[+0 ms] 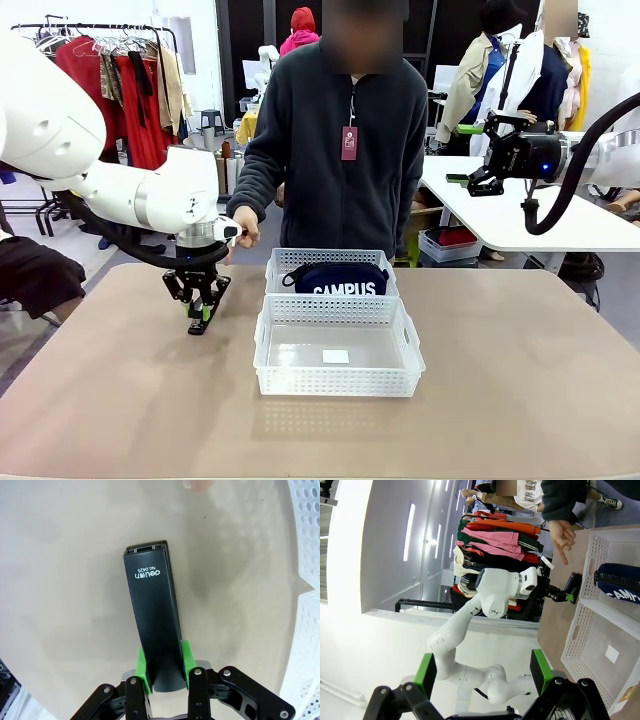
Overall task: Distribute items into two baskets.
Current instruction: Pick up the Stapler that the person points to.
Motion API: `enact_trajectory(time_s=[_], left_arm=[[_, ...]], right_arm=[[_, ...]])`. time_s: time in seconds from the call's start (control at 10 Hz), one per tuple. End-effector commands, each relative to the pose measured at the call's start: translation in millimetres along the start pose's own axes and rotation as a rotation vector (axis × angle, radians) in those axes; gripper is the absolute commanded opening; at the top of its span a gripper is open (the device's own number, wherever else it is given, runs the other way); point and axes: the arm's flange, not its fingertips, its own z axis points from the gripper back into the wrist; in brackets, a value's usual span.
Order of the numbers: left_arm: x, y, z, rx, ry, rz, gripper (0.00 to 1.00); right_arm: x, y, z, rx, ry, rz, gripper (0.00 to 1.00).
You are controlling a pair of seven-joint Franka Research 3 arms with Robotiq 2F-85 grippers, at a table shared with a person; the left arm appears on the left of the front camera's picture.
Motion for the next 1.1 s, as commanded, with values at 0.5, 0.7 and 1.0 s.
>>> enact_trajectory(time_s=[0.5, 0.7, 1.0], left_arm=[[-8, -14, 106, 0.004, 0.053, 0.126, 0.00], [-15, -22, 156, -0.012, -0.007, 0.119, 0.00], [-23, -34, 223, -0.066, -0.010, 0.050, 0.00]], right_arm=[[-1, 2, 0, 0.011, 0.002, -0.002, 1.00], [-1, 2, 0, 0.011, 0.002, -0.002, 1.00], [-1, 2, 0, 0.011, 0.002, -0.002, 1.00]])
